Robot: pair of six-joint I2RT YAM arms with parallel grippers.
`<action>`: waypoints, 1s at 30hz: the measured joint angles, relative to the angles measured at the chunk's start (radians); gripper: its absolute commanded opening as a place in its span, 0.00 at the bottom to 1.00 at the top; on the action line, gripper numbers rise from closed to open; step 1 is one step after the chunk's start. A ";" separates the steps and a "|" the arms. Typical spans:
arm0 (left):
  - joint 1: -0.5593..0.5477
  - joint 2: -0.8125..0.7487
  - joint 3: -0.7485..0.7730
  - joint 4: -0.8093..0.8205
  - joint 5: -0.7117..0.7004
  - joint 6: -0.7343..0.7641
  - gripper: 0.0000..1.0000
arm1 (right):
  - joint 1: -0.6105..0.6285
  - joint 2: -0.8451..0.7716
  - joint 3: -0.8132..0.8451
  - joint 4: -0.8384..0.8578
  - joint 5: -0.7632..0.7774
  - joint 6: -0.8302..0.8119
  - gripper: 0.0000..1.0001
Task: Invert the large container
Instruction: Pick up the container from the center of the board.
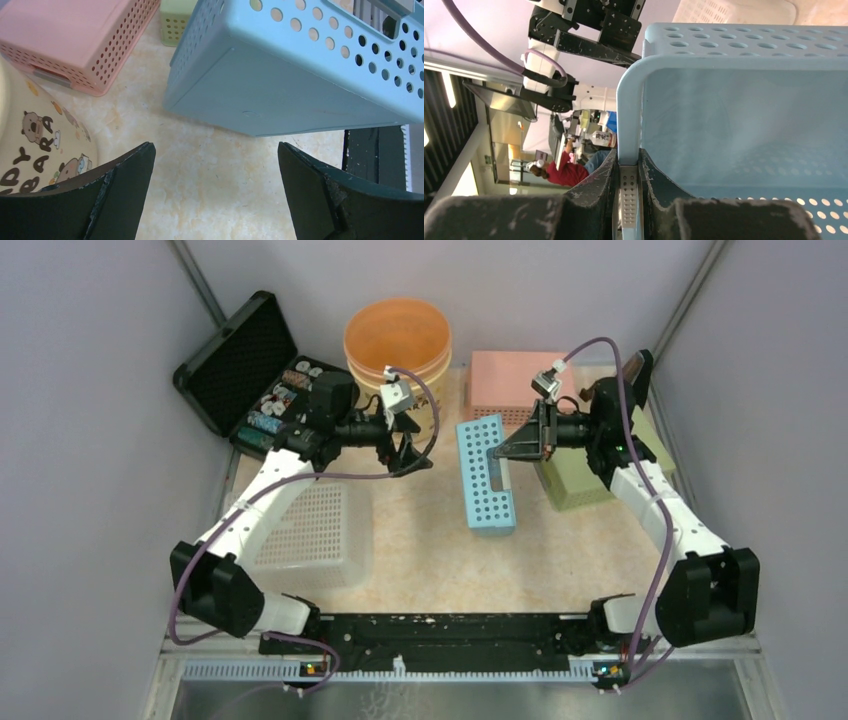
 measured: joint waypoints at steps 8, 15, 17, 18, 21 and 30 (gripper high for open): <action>0.001 0.047 -0.076 0.089 0.041 -0.105 0.99 | 0.000 0.072 0.064 -0.098 0.016 -0.063 0.00; 0.001 0.110 -0.126 0.191 0.096 -0.214 0.99 | 0.000 0.132 0.130 -0.158 0.014 -0.095 0.07; 0.001 0.146 -0.127 0.215 0.127 -0.249 0.99 | 0.000 0.154 0.153 -0.185 0.013 -0.110 0.10; 0.001 0.169 -0.126 0.229 0.145 -0.269 0.99 | 0.000 0.166 0.165 -0.196 0.012 -0.116 0.11; 0.001 0.227 -0.124 0.253 0.186 -0.318 0.99 | 0.000 0.206 0.213 -0.244 0.009 -0.142 0.14; 0.001 0.325 -0.092 0.302 0.251 -0.434 0.99 | 0.000 0.290 0.343 -0.411 0.025 -0.307 0.35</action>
